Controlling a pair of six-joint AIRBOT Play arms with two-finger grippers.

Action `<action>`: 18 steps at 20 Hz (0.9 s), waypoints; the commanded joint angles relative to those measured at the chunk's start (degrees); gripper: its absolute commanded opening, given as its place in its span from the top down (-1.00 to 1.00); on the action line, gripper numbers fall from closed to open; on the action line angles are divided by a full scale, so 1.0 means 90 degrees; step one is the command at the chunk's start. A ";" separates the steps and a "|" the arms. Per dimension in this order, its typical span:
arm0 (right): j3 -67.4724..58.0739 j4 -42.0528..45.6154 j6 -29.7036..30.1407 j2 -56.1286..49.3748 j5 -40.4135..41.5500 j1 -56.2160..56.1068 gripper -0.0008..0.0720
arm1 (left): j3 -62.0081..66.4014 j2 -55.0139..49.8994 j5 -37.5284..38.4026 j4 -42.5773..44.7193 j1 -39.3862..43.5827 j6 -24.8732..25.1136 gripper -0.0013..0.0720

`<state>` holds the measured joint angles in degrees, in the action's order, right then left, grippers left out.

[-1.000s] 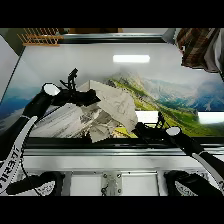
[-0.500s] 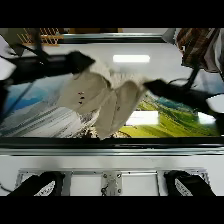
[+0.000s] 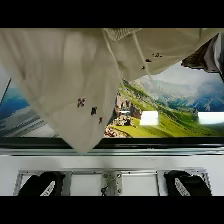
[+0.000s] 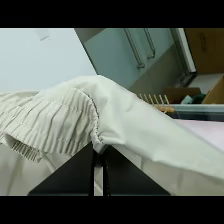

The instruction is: Fold the clothes and pants, and hang the long-sleeved shirts on hangers.

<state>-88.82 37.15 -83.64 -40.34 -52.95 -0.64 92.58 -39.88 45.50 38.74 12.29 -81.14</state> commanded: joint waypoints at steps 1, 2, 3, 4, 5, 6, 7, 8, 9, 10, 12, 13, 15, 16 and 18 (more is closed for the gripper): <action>-0.0182 0.0019 -0.0435 0.0165 0.0058 0.0010 0.97 | -0.0707 0.0619 -0.0454 0.0024 -0.0002 -0.0376 0.91; -0.0180 0.0022 -0.0568 0.0129 0.0019 0.0010 0.97 | -0.0984 0.0707 -0.0447 0.0027 -0.0002 -0.0529 0.91; -0.0180 0.0022 -0.0670 0.0056 -0.0061 0.0010 0.97 | -0.1304 0.0777 -0.0437 0.0029 -0.0002 -0.0685 0.91; -0.0177 0.0024 -0.0806 -0.0068 -0.0197 0.0010 0.97 | -0.1593 0.0804 -0.0447 0.0029 -0.0002 -0.0857 0.91; -0.0177 0.0041 -0.0981 -0.0257 -0.0379 0.0007 0.97 | -0.1902 0.0748 -0.0444 0.0036 -0.0002 -0.0947 0.91; -0.0172 0.0046 -0.1124 -0.0505 -0.0585 0.0005 0.97 | -0.2149 0.0644 -0.0437 0.0036 -0.0002 -0.0974 0.91; -0.0172 0.0049 -0.1146 -0.0787 -0.0784 -0.0012 0.97 | -0.2387 0.0474 -0.0447 0.0036 -0.0002 -0.0979 0.91; -0.0170 0.0107 -0.1149 -0.1134 -0.0962 -0.0058 0.97 | -0.2601 0.0211 -0.0457 0.0039 -0.0002 -0.0976 0.91; -0.0165 0.0236 -0.1146 -0.1494 -0.1047 -0.0138 0.97 | -0.2788 -0.0134 -0.0571 0.0034 -0.0002 -0.0974 0.91; -0.0165 0.0461 -0.1144 -0.1923 -0.1035 -0.0274 0.97 | -0.2941 -0.0510 -0.0835 0.0036 -0.0002 -0.0964 0.91; -0.0165 0.1018 -0.1059 -0.2844 -0.0624 -0.0503 0.96 | -0.2975 -0.1598 -0.1690 0.0075 -0.0002 -0.0532 0.91; -0.0165 0.1260 -0.0884 -0.3310 -0.0170 -0.0590 0.96 | -0.2798 -0.2212 -0.2025 0.0068 -0.0002 -0.0095 0.91; -0.0170 0.1224 -0.0607 -0.4238 0.1095 -0.0665 0.78 | -0.2038 -0.3645 -0.2285 0.0063 -0.0002 0.0306 0.91; -0.0170 0.0935 -0.0612 -0.4653 0.1739 -0.0651 0.06 | -0.1467 -0.4413 -0.2188 0.0073 -0.0039 0.0328 0.35; -0.0170 0.0129 -0.0362 -0.5166 0.2370 -0.0595 -0.46 | -0.0243 -0.5695 -0.1472 0.0015 -0.0245 0.0221 -0.95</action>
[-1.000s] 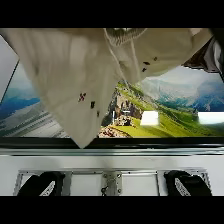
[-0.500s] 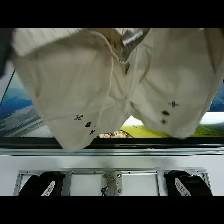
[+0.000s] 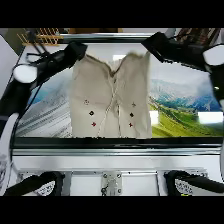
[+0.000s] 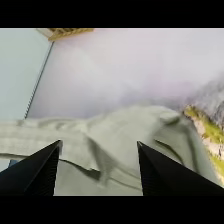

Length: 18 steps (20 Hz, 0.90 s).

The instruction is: Fold the clothes and pants, and hang the long-sleeved shirts on hangers.

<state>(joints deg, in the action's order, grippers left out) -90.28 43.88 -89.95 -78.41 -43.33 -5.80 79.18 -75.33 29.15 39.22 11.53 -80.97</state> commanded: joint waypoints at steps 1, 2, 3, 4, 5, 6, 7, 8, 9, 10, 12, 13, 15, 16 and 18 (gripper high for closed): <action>-0.0007 -0.0850 0.0661 -0.1013 0.1370 0.0044 -0.46 | 0.1843 -0.2222 0.0957 -0.0005 -0.0301 0.0180 -0.95; -0.0007 -0.0981 0.0913 -0.1003 0.1370 0.0121 -0.44 | 0.2329 -0.2550 0.1528 -0.0002 -0.0476 0.0117 -0.95; -0.0007 -0.1010 0.1137 -0.0903 0.1328 0.0240 -0.43 | 0.2718 -0.2781 0.2096 0.0027 -0.0697 -0.0002 -0.95; -0.0007 -0.1003 0.1353 -0.0758 0.1219 0.0393 -0.43 | 0.2917 -0.2866 0.2499 0.0044 -0.0899 -0.0100 -0.95; -0.0005 -0.0996 0.1571 -0.0568 0.1015 0.0578 -0.43 | 0.3024 -0.2878 0.2890 0.0107 -0.1120 -0.0124 -0.95; -0.0005 -0.0991 0.1707 -0.0372 0.0721 0.0760 -0.42 | 0.3045 -0.2810 0.3325 0.0338 -0.1360 -0.0214 -0.95; -0.0002 -0.0860 0.1715 -0.0136 0.0270 0.0957 -0.42 | 0.3026 -0.2720 0.3759 0.0709 -0.1579 -0.0323 -0.95; 0.0012 -0.0602 0.1715 0.0092 -0.0192 0.1098 -0.42 | 0.2883 -0.2565 0.4180 0.1195 -0.1768 -0.0335 -0.90; 0.0102 -0.0158 0.1705 0.0374 -0.0680 0.1205 -0.42 | 0.2577 -0.2348 0.4500 0.1719 -0.1921 -0.0330 -0.68; 0.0301 0.0357 0.1600 0.0682 -0.1044 0.1253 -0.42 | 0.2144 -0.2098 0.4634 0.2198 -0.2023 -0.0335 -0.69; 0.1035 0.1530 0.1003 0.1389 -0.1610 0.1280 -0.42 | 0.0981 -0.1554 0.4711 0.2812 -0.2220 -0.0338 -0.69; 0.1549 0.2113 0.0551 0.1768 -0.1834 0.1280 -0.42 | 0.0277 -0.1290 0.4709 0.2863 -0.2305 -0.0333 -0.69; 0.2705 0.2917 -0.0359 0.2455 -0.2164 0.1280 -0.42 | -0.1098 -0.0882 0.4656 0.2854 -0.2438 -0.0313 -0.69; 0.3339 0.3082 -0.0746 0.2749 -0.2251 0.1280 -0.42 | -0.1717 -0.0736 0.4532 0.2851 -0.2458 -0.0311 -0.69; 0.4486 0.3038 -0.1280 0.3160 -0.2256 0.1277 -0.42 | -0.2790 -0.0580 0.4182 0.2844 -0.2484 -0.0306 -0.69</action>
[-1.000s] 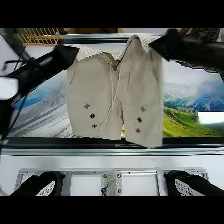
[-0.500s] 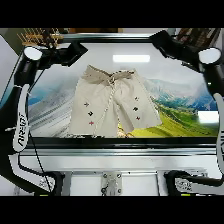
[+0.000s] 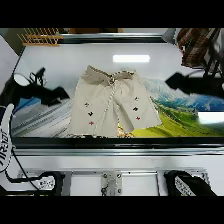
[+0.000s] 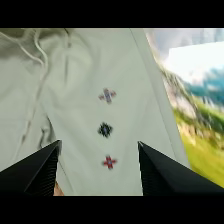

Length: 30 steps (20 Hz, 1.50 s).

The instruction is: Fold the clothes and pants, and hang the long-sleeved shirts on hangers.

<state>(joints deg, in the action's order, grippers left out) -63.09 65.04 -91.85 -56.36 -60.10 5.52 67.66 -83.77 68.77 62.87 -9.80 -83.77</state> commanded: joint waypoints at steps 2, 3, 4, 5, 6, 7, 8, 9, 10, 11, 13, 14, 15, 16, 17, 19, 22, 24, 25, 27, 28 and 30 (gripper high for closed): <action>0.2378 0.0600 -0.1581 0.0891 -0.0306 0.0012 -0.42 | -0.2198 0.0362 -0.0491 0.0192 -0.0112 0.0058 -0.69; 0.2776 0.0551 -0.1724 0.0918 -0.0233 0.0012 -0.42 | -0.2414 0.0364 -0.0585 0.0124 -0.0112 0.0078 -0.69; 0.3109 0.0364 -0.1727 0.0908 -0.0134 0.0012 -0.42 | -0.2557 0.0364 -0.0665 -0.0027 -0.0112 0.0158 -0.69; 0.3371 0.0165 -0.1727 0.0903 0.0019 0.0012 -0.42 | -0.2664 0.0364 -0.0729 -0.0189 -0.0112 0.0272 -0.69; 0.3626 -0.0126 -0.1722 0.0903 0.0221 0.0012 -0.42 | -0.2722 0.0364 -0.0770 -0.0350 -0.0107 0.0333 -0.69; 0.3820 -0.0352 -0.1722 0.0903 0.0432 0.0010 -0.42 | -0.2747 0.0362 -0.0814 -0.0522 -0.0104 0.0437 -0.69; 0.4007 -0.0576 -0.1717 0.0903 0.0661 0.0010 -0.42 | -0.2742 0.0364 -0.0869 -0.0607 -0.0068 0.0440 -0.69; 0.4148 -0.0736 -0.1702 0.0899 0.0860 0.0007 -0.42 | -0.2737 0.0364 -0.0937 -0.0665 -0.0015 0.0437 -0.69; 0.4277 -0.0879 -0.1702 0.0877 0.1059 0.0005 -0.42 | -0.2737 0.0364 -0.1015 -0.0663 0.0046 0.0435 -0.69; 0.4367 -0.0996 -0.1702 0.0831 0.1202 -0.0002 -0.42 | -0.2737 0.0364 -0.1090 -0.0661 0.0163 0.0435 -0.68; 0.4476 -0.1200 -0.1698 0.0651 0.1413 -0.0063 -0.42 | -0.2737 0.0364 -0.1212 -0.0663 0.0413 0.0427 -0.68; 0.4481 -0.1222 -0.1698 0.0520 0.1540 -0.0177 -0.42 | -0.2737 0.0364 -0.1248 -0.0670 0.0542 0.0423 -0.68; 0.4481 -0.1268 -0.1700 0.0362 0.1719 -0.0357 -0.42 | -0.2737 0.0364 -0.1277 -0.0670 0.0680 0.0369 -0.68; 0.4481 -0.1389 -0.1698 0.0185 0.1994 -0.0580 -0.42 | -0.2737 0.0364 -0.1273 -0.0673 0.0789 0.0355 -0.68; 0.4481 -0.1581 -0.1700 0.0015 0.2285 -0.0797 -0.43 | -0.2737 0.0364 -0.1253 -0.0670 0.0896 0.0352 -0.67; 0.4478 -0.2050 -0.1698 -0.0335 0.2970 -0.1231 -0.42 | -0.2737 0.0364 -0.1151 -0.0665 0.1047 0.0325 -0.67; 0.4471 -0.2747 -0.1394 -0.0804 0.3696 -0.1681 -0.43 | -0.2737 0.0364 -0.0945 -0.0668 0.1103 0.0330 0.81; 0.4456 -0.3347 -0.0869 -0.1020 0.3871 -0.1800 -0.42 | -0.2737 0.0367 -0.0826 -0.0668 0.1103 0.0328 0.87; 0.4425 -0.3585 -0.0534 -0.1110 0.3866 -0.1802 -0.42 | -0.2737 0.0374 -0.0738 -0.0670 0.1103 0.0330 0.91; 0.4320 -0.3704 -0.0080 -0.1190 0.3840 -0.1797 -0.07 | -0.2739 0.0525 -0.0476 -0.0670 0.1144 0.0330 0.91; 0.4211 -0.3699 0.0216 -0.1190 0.3803 -0.1766 0.60 | -0.2739 0.0707 -0.0323 -0.0663 0.1226 0.0333 0.91; 0.3708 -0.3660 0.1003 -0.1188 0.3546 -0.1481 0.96 | -0.2739 0.1202 0.0010 -0.0678 0.1576 0.0330 0.91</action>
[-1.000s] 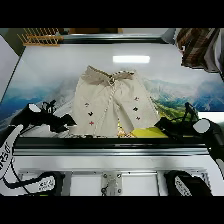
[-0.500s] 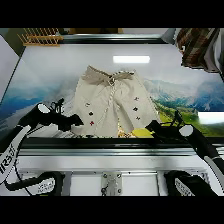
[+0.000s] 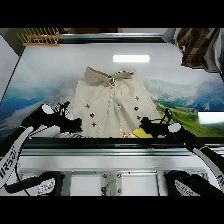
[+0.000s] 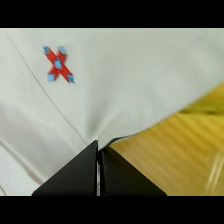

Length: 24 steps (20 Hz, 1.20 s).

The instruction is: Fold the clothes and pants, and hang the long-sleeved shirts on hangers.

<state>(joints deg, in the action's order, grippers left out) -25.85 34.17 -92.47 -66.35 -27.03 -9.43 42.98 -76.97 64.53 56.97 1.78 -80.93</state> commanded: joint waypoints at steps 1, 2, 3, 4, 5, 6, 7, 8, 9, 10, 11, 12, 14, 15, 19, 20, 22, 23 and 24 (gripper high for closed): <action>-0.0877 -0.0024 0.1260 -0.0080 -0.0440 0.0474 0.96 | 0.0002 0.0770 0.0707 -0.0024 0.0597 0.0012 0.91; -0.1455 0.0423 0.1251 -0.0095 -0.0804 0.0801 0.96 | 0.0002 0.1110 0.0952 -0.0073 0.0991 0.0010 0.91; -0.2064 0.0930 0.1192 -0.0117 -0.1149 0.1110 0.97 | 0.0002 0.1404 0.1112 -0.0284 0.1406 -0.0002 0.91; -0.2713 0.1511 0.0945 -0.0151 -0.1474 0.1384 0.97 | 0.0002 0.1688 0.1161 -0.0639 0.1902 -0.0010 0.91; -0.3395 0.2161 0.0580 -0.0211 -0.1736 0.1610 0.97 | 0.0002 0.1931 0.1032 -0.0976 0.2412 -0.0010 0.91; -0.3956 0.2737 0.0287 -0.0260 -0.1916 0.1751 0.97 | 0.0002 0.2154 0.0678 -0.1316 0.3011 -0.0007 0.91; -0.4444 0.3225 0.0034 -0.0316 -0.2025 0.1843 0.97 | 0.0002 0.2322 0.0163 -0.1545 0.3594 -0.0012 0.91; -0.4821 0.3529 -0.0112 -0.0384 -0.2098 0.1872 0.96 | 0.0005 0.2455 -0.0522 -0.1642 0.4199 -0.0010 0.91; -0.5051 0.3667 -0.0114 -0.0425 -0.2130 0.1870 0.96 | 0.0005 0.2523 -0.1260 -0.1627 0.4748 -0.0010 0.91; -0.5170 0.3679 -0.0112 -0.0452 -0.2123 0.1868 0.96 | 0.0005 0.2526 -0.1882 -0.1627 0.5156 -0.0010 0.91; -0.5209 0.3677 -0.0112 -0.0461 -0.2093 0.1858 0.95 | 0.0007 0.2487 -0.2385 -0.1630 0.5459 -0.0007 0.85; -0.5209 0.3677 -0.0112 -0.0459 -0.2103 0.1858 0.74 | 0.0046 0.2404 -0.2766 -0.1627 0.5639 -0.0010 -0.01; -0.5209 0.3623 -0.0112 -0.0442 -0.2106 0.1870 -0.48 | 0.0393 0.2154 -0.2754 -0.1593 0.5440 0.0024 -0.95; -0.5209 0.3631 -0.0112 -0.0386 -0.2108 0.1870 -0.70 | 0.0658 0.2059 -0.2567 -0.1389 0.5102 0.0073 -0.95; -0.5207 0.3631 -0.0073 -0.0044 -0.2356 0.1865 -0.70 | 0.1698 0.1583 -0.1654 0.1001 0.3286 0.0083 -0.95; -0.5204 0.3633 -0.0039 0.0000 -0.2548 0.1865 -0.70 | 0.1919 0.1362 -0.1469 0.1591 0.2803 0.0192 -0.95; -0.5178 0.3631 -0.0039 -0.0005 -0.2994 0.1853 -0.70 | 0.2249 0.0845 -0.1260 0.2028 0.2001 0.0986 -0.95; -0.5122 0.3631 -0.0039 -0.0005 -0.3162 0.1846 -0.70 | 0.2368 0.0561 -0.1214 0.1991 0.1644 0.1494 -0.95; -0.5042 0.3631 -0.0041 -0.0002 -0.3276 0.1836 -0.70 | 0.2463 0.0299 -0.1161 0.2004 0.1411 0.1885 -0.95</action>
<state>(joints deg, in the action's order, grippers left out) -72.12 66.74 -93.08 -66.76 -51.90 7.27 61.43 -68.53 51.24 68.71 22.81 -73.47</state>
